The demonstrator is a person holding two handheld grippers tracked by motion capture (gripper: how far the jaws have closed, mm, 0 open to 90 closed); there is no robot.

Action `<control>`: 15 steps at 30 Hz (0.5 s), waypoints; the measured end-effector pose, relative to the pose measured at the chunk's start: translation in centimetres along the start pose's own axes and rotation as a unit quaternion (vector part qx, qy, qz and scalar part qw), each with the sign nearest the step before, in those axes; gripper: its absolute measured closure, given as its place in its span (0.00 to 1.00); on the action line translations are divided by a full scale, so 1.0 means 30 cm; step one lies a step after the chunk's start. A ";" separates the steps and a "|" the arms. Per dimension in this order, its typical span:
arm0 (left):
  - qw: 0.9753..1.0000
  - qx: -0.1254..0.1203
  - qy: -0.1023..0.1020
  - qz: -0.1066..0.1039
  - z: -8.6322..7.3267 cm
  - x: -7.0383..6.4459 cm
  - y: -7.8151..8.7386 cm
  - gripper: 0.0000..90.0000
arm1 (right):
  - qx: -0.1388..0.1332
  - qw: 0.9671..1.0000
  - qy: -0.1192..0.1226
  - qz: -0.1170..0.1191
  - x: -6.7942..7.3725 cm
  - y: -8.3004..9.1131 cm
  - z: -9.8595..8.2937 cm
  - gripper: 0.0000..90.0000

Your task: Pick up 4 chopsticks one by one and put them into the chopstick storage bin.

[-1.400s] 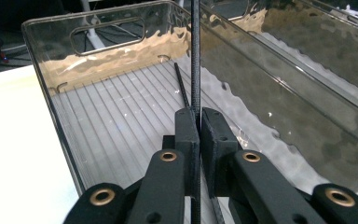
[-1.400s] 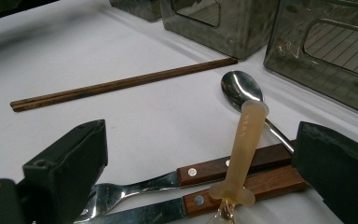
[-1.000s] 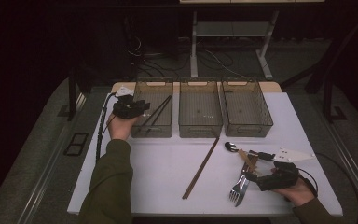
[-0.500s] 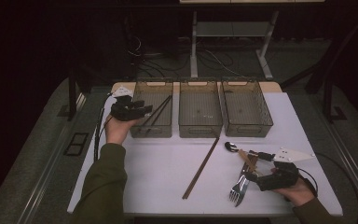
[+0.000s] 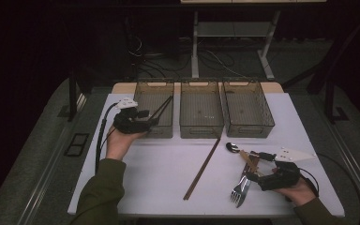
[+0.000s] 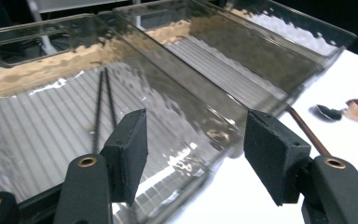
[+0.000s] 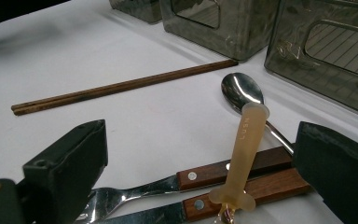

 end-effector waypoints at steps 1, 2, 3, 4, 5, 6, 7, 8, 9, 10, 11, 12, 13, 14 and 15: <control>1.000 -0.003 0.002 -0.004 -0.004 -0.013 0.006 0.44 | 0.000 1.000 0.000 0.001 0.000 0.000 0.000 0.04; 1.000 -0.004 0.000 -0.008 -0.010 -0.026 0.012 0.43 | 0.000 1.000 0.001 0.001 -0.001 -0.001 0.000 0.04; 1.000 -0.005 -0.005 -0.009 -0.018 -0.037 0.017 0.43 | 0.001 1.000 0.001 0.001 -0.002 -0.002 0.000 0.04; 1.000 -0.006 -0.007 -0.010 -0.026 -0.047 0.022 0.43 | 0.002 1.000 -0.001 0.002 0.000 -0.003 -0.002 0.04; 1.000 -0.006 -0.007 -0.013 -0.033 -0.057 0.026 0.42 | 0.004 1.000 -0.001 0.001 -0.001 -0.004 -0.003 0.04; 1.000 -0.004 -0.007 -0.017 -0.041 -0.066 0.031 0.42 | 0.005 1.000 0.000 0.002 0.001 -0.004 -0.004 0.04; 1.000 -0.003 -0.007 -0.018 -0.046 -0.071 0.036 0.41 | 0.006 1.000 0.001 0.002 0.003 -0.004 -0.005 0.04; 1.000 -0.005 -0.005 -0.020 -0.050 -0.076 0.043 0.41 | 0.006 1.000 0.002 0.003 0.004 -0.004 -0.005 0.04; 1.000 -0.007 0.001 -0.025 -0.054 -0.082 0.050 0.41 | 0.006 1.000 0.003 0.003 0.006 -0.004 -0.006 0.04; 1.000 -0.005 0.003 -0.028 -0.060 -0.086 0.056 0.41 | 0.006 1.000 0.003 0.004 0.008 -0.003 -0.006 0.04; 1.000 -0.005 0.007 -0.029 -0.067 -0.091 0.061 0.40 | 0.006 1.000 0.004 0.004 0.009 -0.002 -0.006 0.04; 0.999 -0.002 0.006 -0.032 -0.074 -0.096 0.066 0.40 | 0.007 1.000 0.004 0.004 0.009 -0.002 -0.007 0.04; 0.999 0.000 0.006 -0.036 -0.083 -0.102 0.070 0.40 | 0.007 1.000 0.004 0.004 0.010 -0.001 -0.007 0.04; 0.999 0.003 0.008 -0.039 -0.091 -0.106 0.074 0.40 | 0.006 1.000 0.004 0.004 0.010 0.000 -0.007 0.04; 0.999 0.006 0.013 -0.044 -0.101 -0.111 0.079 0.40 | 0.006 1.000 0.003 0.004 0.010 0.000 -0.007 0.04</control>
Point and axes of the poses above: each handheld gripper's, and its own axes: y roughly backward along the jaws, z roughly out of its top, x roughly to its left, the point moved 10 cm from there along -y, roughly forward along the jaws, and after that the axes turned 13 degrees about z, right-handed, at the moved point
